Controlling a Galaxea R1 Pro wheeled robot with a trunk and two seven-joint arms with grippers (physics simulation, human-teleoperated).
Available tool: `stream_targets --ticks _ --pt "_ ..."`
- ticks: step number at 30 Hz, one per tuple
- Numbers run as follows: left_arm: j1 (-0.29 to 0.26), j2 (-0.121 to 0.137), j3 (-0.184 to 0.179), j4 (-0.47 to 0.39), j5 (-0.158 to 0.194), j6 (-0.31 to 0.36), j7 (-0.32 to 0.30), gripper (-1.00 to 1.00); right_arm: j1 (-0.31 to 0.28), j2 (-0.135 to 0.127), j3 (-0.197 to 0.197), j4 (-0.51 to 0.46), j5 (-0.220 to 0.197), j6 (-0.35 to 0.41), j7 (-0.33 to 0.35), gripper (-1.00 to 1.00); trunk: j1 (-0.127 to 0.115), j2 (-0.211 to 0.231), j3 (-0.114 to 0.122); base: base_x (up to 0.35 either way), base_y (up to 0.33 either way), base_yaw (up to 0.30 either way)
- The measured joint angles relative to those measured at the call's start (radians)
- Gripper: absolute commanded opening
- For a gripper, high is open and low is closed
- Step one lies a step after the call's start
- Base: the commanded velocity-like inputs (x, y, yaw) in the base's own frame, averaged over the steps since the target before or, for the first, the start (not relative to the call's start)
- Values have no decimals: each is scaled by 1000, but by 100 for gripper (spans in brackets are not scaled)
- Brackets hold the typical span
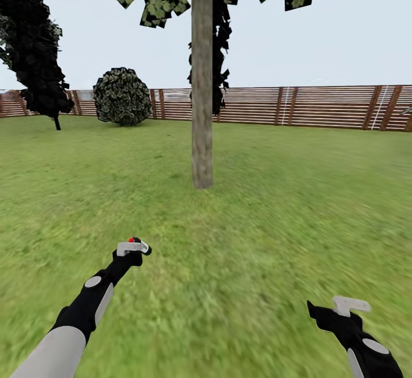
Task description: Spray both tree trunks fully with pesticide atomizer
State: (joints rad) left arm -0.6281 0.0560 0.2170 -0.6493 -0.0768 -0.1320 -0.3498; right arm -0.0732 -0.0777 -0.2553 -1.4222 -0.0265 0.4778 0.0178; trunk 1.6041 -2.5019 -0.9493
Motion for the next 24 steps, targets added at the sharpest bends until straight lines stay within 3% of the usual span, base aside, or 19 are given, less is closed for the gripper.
stream_targets --ticks 24 --pt "0 0 0 0 0 0 0 -100 0 1 0 1 0 0 -1 100 0 0 0 329 16 -42"
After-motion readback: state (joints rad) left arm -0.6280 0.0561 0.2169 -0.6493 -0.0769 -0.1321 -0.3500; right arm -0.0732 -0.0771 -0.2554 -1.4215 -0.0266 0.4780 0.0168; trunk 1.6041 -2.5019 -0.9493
